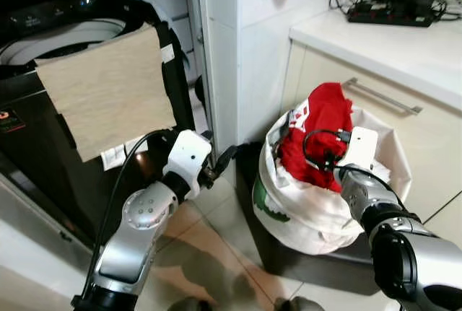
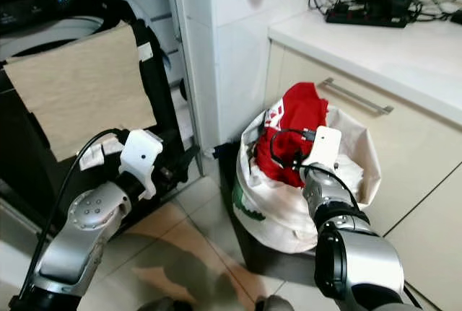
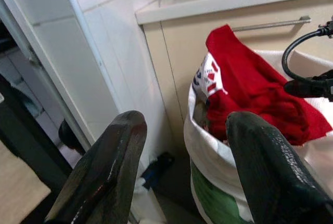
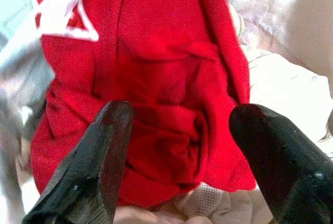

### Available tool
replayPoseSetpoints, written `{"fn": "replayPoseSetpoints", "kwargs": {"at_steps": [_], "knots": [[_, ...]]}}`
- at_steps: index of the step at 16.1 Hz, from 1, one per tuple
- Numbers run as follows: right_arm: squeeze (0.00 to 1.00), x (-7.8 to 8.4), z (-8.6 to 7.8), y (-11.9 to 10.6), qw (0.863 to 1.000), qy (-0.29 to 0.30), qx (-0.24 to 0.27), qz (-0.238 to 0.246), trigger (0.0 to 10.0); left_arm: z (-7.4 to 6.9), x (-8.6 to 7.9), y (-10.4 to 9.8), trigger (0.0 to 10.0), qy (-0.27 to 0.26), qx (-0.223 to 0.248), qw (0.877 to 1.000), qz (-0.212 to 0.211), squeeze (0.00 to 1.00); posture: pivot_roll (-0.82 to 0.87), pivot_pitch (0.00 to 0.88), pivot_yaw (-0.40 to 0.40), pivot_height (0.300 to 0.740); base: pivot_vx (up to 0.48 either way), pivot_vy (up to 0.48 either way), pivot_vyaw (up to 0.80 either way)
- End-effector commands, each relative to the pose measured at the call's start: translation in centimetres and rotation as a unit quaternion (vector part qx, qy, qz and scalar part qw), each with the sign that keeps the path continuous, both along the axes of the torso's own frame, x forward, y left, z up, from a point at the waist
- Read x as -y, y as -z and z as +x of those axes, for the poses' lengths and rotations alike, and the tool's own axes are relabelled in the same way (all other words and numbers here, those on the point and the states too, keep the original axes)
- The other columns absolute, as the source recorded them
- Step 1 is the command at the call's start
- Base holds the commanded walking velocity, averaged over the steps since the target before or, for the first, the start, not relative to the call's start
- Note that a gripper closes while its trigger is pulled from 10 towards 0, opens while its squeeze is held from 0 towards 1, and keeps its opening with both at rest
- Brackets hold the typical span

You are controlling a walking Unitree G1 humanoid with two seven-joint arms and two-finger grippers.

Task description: Clothes washing

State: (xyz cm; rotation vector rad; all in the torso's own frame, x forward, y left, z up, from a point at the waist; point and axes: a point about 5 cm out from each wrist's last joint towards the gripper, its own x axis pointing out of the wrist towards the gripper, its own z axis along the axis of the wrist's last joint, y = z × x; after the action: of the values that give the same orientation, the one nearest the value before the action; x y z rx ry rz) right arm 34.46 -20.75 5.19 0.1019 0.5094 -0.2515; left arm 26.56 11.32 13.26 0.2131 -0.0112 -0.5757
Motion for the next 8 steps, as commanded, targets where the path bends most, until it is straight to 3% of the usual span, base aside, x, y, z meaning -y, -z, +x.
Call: {"fn": "replayPoseSetpoints", "kwargs": {"at_steps": [1,4,5,8], "knots": [[1.00,-0.1,-0.2,0.3,1.000,-0.011,-0.012,-0.022,10.0,-0.6,-0.1,-0.3,10.0,-0.001,0.001,1.000,0.005,0.00,0.07,0.062,0.054,0.724,0.000,0.000,0.00],[1.00,-0.5,-1.2,1.7,0.990,-0.075,-0.062,-0.098,10.0,-1.9,0.0,-0.1,10.0,-0.014,-0.013,1.000,0.001,0.00,0.10,0.078,0.031,0.724,0.000,0.000,0.00],[0.00,-0.7,-1.7,2.4,0.980,-0.111,-0.089,-0.139,10.0,-2.4,0.1,-0.2,10.0,-0.020,-0.019,1.000,-0.002,0.00,0.11,0.098,0.016,0.724,0.000,0.000,0.00],[0.00,-0.5,-2.0,2.8,0.977,-0.116,-0.102,-0.147,10.0,-3.6,-0.3,0.0,10.0,-0.030,-0.029,0.999,0.001,0.00,0.13,0.136,0.011,0.724,0.000,0.000,0.00]]}}
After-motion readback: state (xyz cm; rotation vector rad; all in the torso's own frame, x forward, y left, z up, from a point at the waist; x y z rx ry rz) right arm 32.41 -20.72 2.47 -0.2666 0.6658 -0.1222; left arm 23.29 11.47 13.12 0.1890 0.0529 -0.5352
